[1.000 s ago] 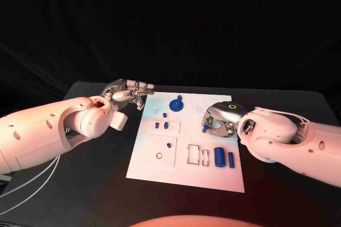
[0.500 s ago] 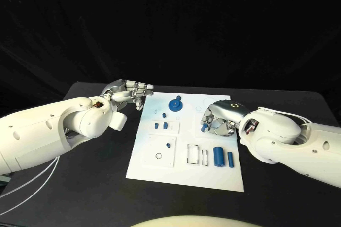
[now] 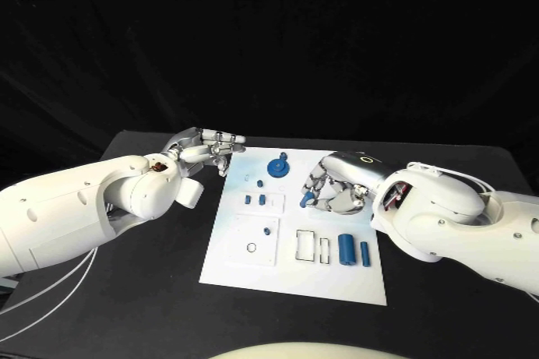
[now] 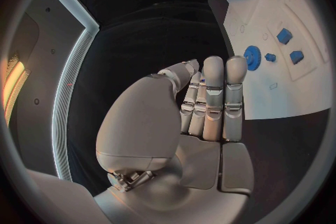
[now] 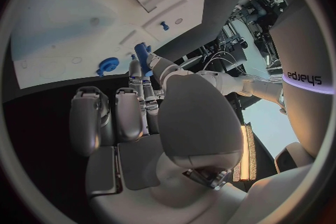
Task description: Assemble the parts on the task board
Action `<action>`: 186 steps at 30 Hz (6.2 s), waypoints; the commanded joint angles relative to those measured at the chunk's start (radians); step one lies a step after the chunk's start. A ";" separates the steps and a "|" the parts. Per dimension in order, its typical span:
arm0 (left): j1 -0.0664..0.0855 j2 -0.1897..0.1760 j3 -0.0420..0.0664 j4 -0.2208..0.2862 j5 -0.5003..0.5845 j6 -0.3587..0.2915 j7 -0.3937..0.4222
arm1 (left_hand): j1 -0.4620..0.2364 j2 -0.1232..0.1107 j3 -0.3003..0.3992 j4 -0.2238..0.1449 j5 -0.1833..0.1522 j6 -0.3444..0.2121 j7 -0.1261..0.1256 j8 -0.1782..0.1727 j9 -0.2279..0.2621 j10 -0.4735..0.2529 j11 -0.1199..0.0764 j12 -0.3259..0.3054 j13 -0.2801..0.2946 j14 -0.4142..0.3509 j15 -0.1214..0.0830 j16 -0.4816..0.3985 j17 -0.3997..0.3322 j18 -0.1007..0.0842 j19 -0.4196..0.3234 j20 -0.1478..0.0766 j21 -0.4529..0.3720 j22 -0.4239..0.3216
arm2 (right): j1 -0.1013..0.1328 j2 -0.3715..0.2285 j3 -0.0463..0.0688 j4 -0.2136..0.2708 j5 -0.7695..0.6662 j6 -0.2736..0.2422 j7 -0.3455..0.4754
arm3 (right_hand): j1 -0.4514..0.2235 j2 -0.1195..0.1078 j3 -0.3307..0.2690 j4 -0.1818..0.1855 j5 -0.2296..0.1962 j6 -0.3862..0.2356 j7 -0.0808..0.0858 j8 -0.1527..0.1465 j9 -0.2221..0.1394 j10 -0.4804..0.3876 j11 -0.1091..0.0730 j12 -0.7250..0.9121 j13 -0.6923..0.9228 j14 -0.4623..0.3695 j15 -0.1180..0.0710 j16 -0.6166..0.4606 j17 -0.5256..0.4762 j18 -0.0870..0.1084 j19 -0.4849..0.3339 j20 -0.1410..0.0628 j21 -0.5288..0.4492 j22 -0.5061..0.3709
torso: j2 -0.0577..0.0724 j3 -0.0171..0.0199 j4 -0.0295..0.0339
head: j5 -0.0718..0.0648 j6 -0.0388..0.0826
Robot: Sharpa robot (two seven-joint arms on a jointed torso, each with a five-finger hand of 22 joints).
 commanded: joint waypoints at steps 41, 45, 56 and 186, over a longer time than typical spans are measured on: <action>0.000 0.028 -0.003 -0.008 0.002 0.021 -0.006 | 0.002 0.006 0.007 -0.011 0.003 -0.006 -0.001 0.007 -0.001 -0.009 0.002 0.008 -0.001 -0.008 0.001 -0.005 -0.003 0.016 -0.006 -0.001 -0.003 0.001 | -0.164 0.286 -0.031 -0.161 -0.118 -0.029 0.038 | -0.006 0.005 0.003 0.001 0.016 0.004 -0.007 -0.007 0.039 0.004 0.004 -0.018 0.002 0.043 -0.003 0.010 0.007 -0.010 0.048 -0.007 0.007 0.150 | 0.002 -0.0005 -0.0016 | 0.059 -0.030; 0.000 0.029 -0.003 -0.007 0.002 0.021 -0.005 | 0.002 0.006 0.007 -0.011 0.003 -0.006 -0.001 0.007 -0.001 -0.009 0.002 0.008 -0.001 -0.008 0.001 -0.005 -0.003 0.016 -0.006 -0.001 -0.003 0.001 | -0.165 0.291 -0.032 -0.166 -0.121 -0.008 0.037 | -0.005 0.004 0.003 0.001 0.017 0.004 -0.007 -0.007 0.039 0.005 0.004 -0.019 0.002 0.044 -0.003 0.011 0.008 -0.011 0.049 -0.007 0.011 0.153 | 0.002 -0.0001 -0.0010 | 0.060 -0.032; 0.000 0.029 -0.003 -0.007 0.002 0.020 -0.004 | 0.001 0.006 0.007 -0.011 0.002 -0.006 0.000 0.007 -0.001 -0.009 0.002 0.009 -0.001 -0.008 0.001 -0.004 -0.003 0.017 -0.006 -0.001 -0.005 -0.001 | -0.172 0.296 -0.034 -0.174 -0.125 0.026 0.031 | -0.005 0.004 0.003 0.001 0.017 0.004 -0.007 -0.007 0.039 0.005 0.004 -0.019 0.003 0.044 -0.003 0.013 0.011 -0.011 0.050 -0.006 0.014 0.154 | 0.002 0.0000 -0.0001 | 0.065 -0.037; -0.001 -0.002 -0.008 0.017 0.002 0.051 -0.029 | -0.010 0.007 0.008 -0.010 0.001 -0.009 0.001 0.011 -0.001 -0.015 0.004 0.015 -0.001 -0.009 0.003 -0.004 -0.007 0.017 -0.008 0.000 -0.008 -0.005 | -0.251 -0.144 -0.040 0.063 -0.025 -0.094 -0.303 | -0.170 0.070 -0.499 0.165 0.149 -0.126 -0.034 0.163 0.282 0.220 -0.041 1.186 1.297 0.081 -0.036 0.192 0.245 -0.053 0.106 -0.034 0.229 0.263 | -0.012 -0.0086 -0.0225 | -0.071 -0.016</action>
